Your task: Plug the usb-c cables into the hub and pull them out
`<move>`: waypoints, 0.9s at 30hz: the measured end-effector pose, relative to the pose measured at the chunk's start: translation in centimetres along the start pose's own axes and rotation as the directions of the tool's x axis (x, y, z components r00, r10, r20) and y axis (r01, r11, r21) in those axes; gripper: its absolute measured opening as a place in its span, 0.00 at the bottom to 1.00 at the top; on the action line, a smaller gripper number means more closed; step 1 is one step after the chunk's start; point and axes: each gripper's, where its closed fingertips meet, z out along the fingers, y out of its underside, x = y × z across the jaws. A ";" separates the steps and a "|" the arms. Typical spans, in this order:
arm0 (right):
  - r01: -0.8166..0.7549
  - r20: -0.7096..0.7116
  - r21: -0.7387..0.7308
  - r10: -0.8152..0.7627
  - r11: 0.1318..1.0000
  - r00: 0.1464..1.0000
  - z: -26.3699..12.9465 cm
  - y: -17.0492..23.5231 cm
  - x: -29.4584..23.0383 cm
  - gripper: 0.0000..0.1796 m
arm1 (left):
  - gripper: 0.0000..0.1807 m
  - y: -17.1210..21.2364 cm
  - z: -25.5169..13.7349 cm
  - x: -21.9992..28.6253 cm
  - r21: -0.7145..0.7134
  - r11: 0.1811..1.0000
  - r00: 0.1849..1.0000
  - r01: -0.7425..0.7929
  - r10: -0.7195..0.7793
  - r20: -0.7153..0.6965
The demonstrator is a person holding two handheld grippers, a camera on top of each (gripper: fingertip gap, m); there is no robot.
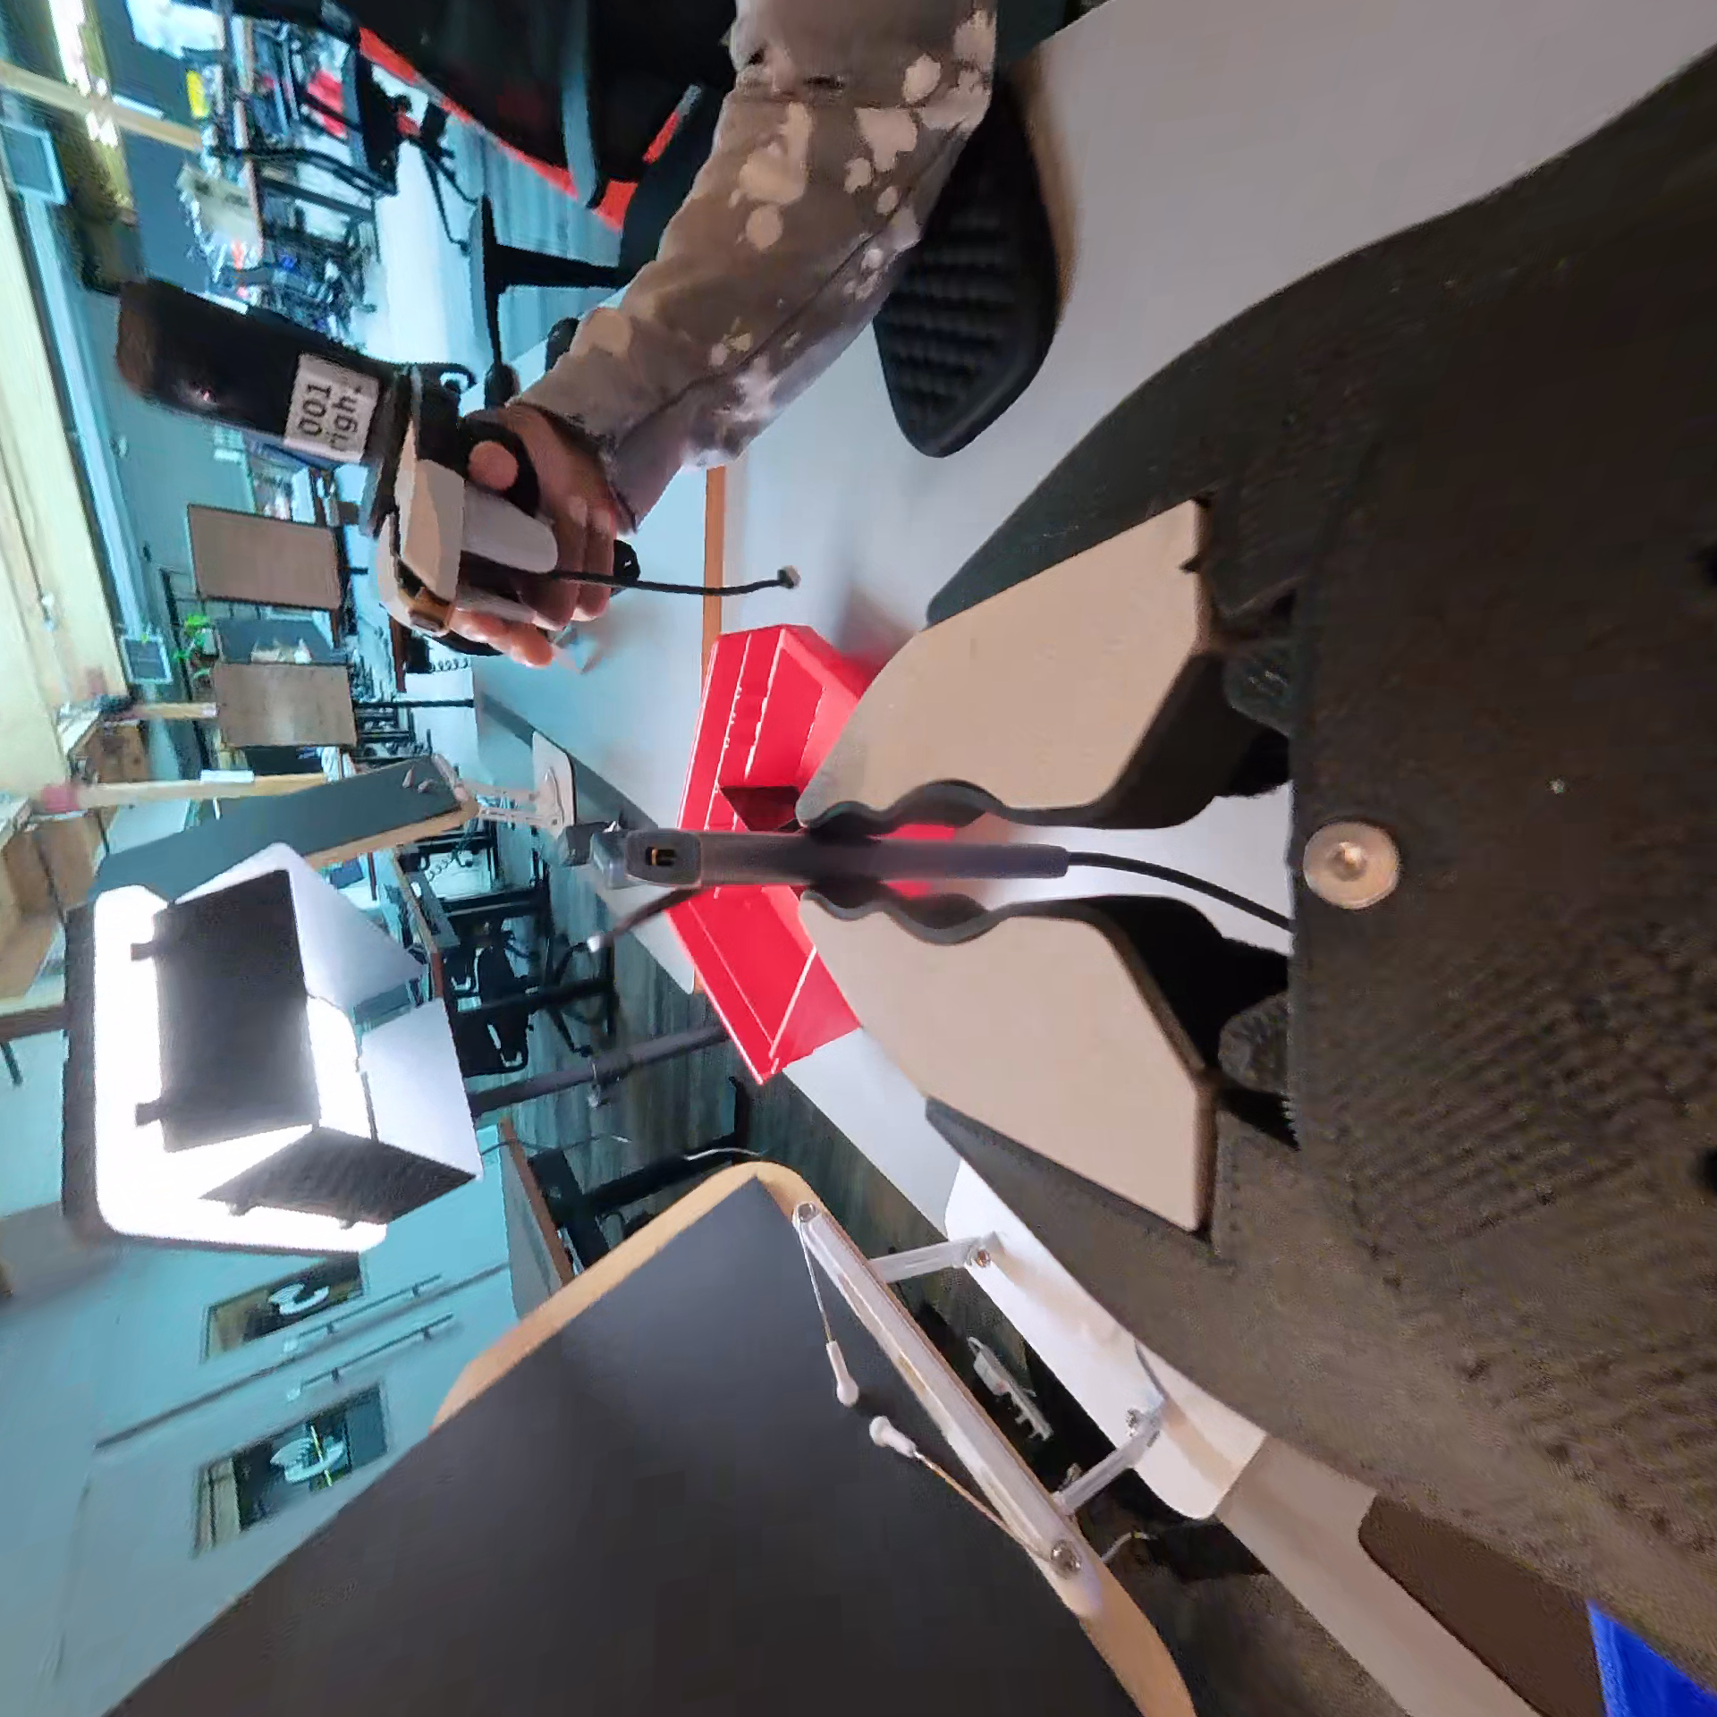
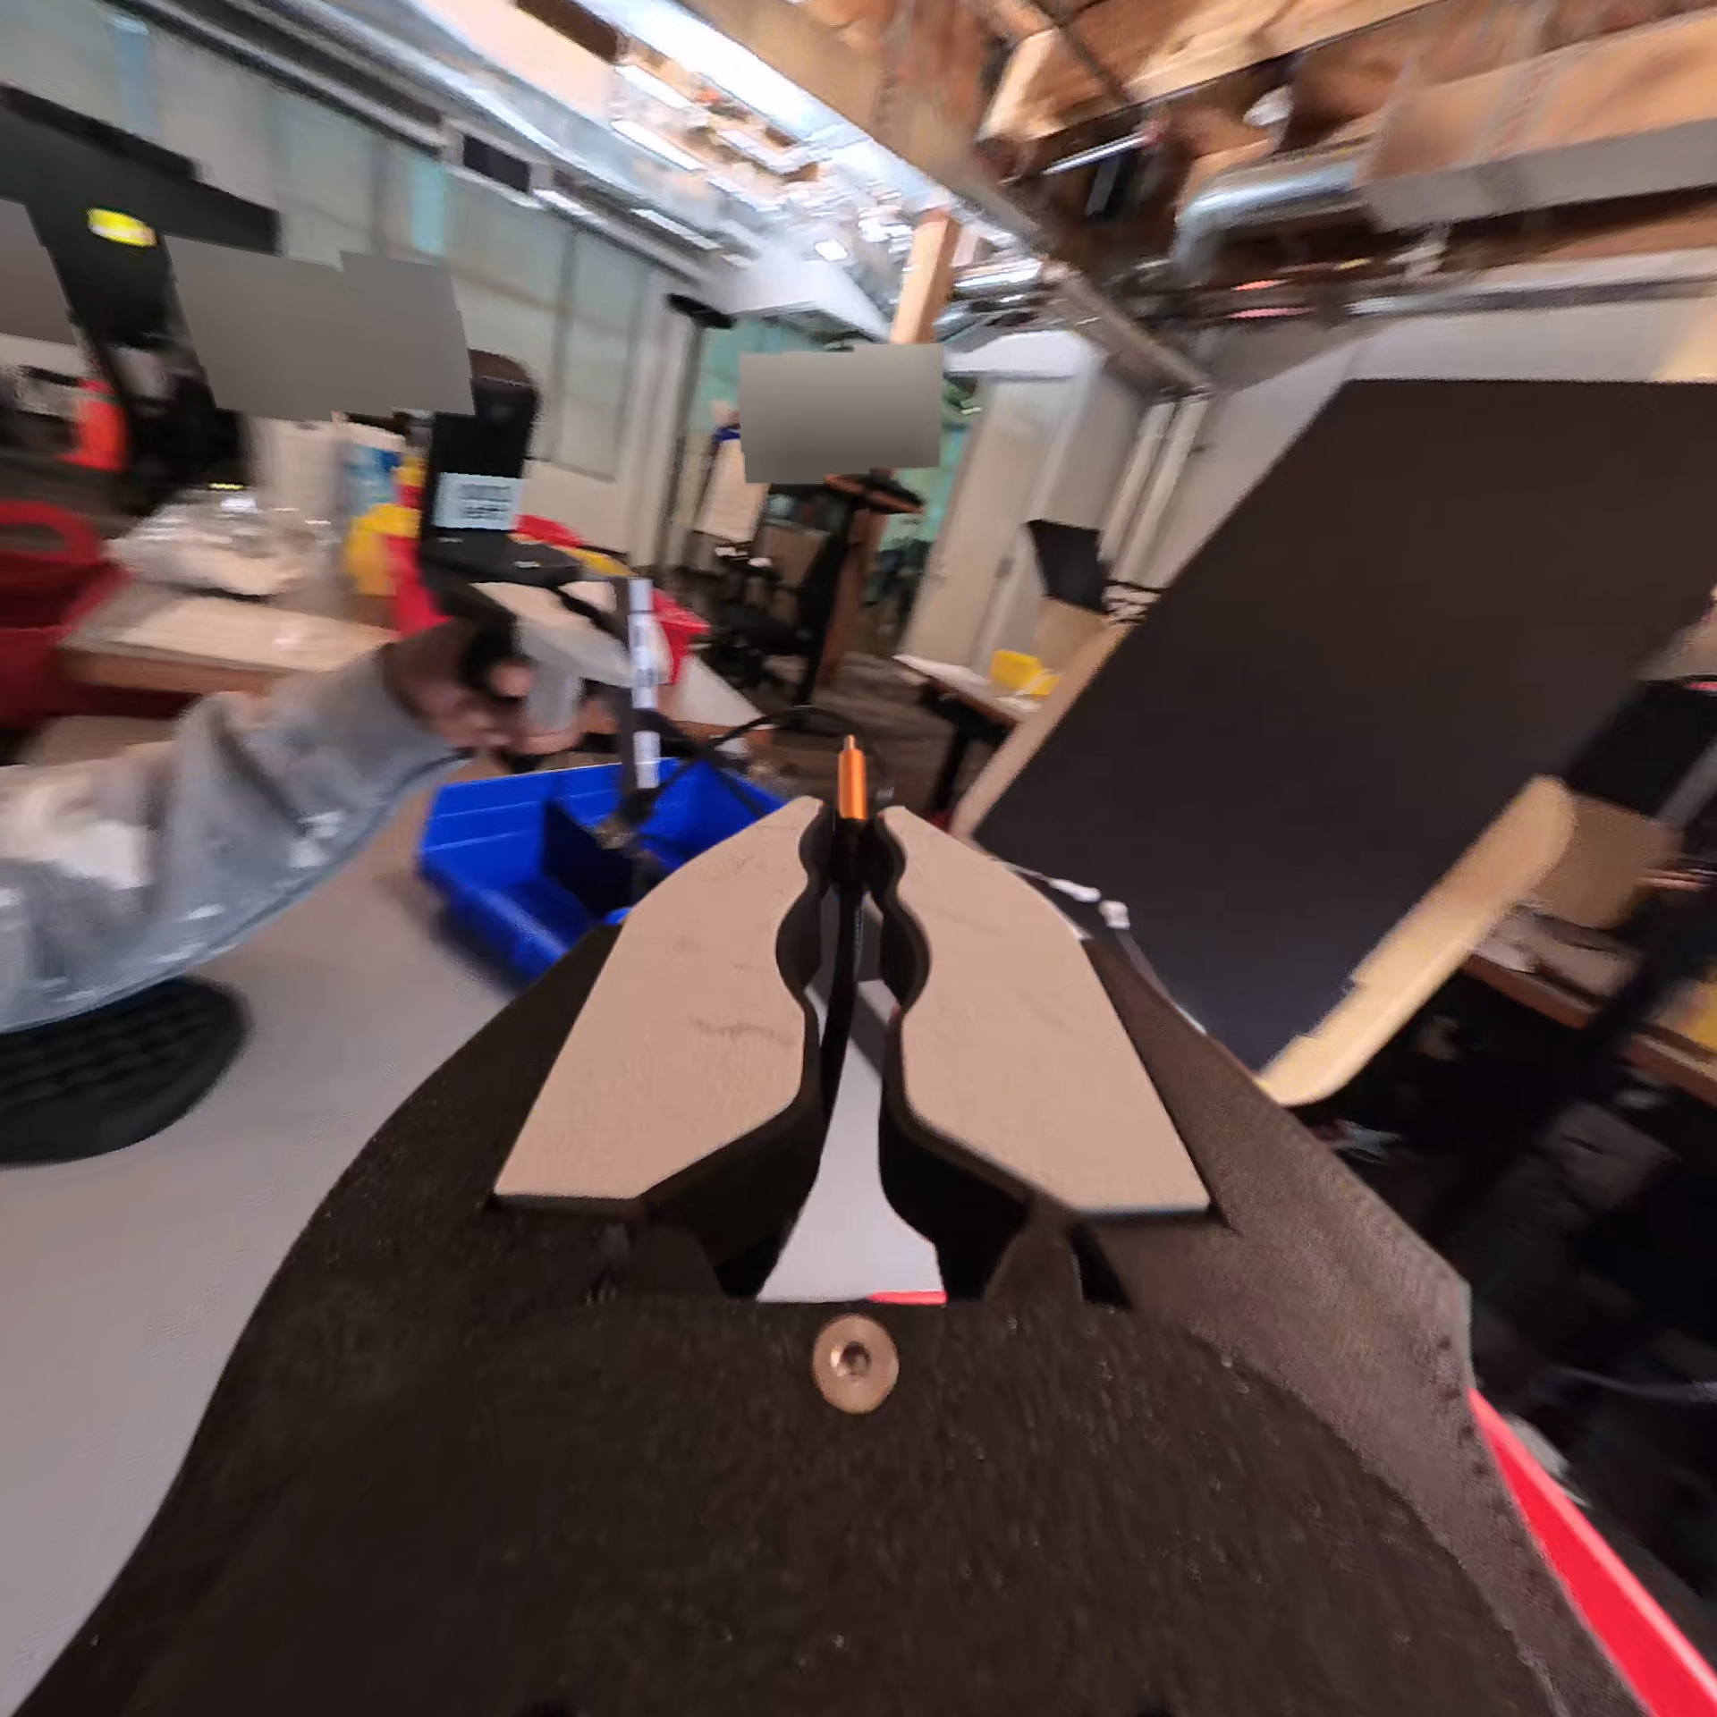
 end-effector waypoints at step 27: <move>0.141 0.067 -0.957 -0.278 0.255 0.958 -7.6 25.6 7.5 0.14 | 0.05 1.2 1.7 0.5 -0.041 0.999 0.999 0.020 -0.021 -0.036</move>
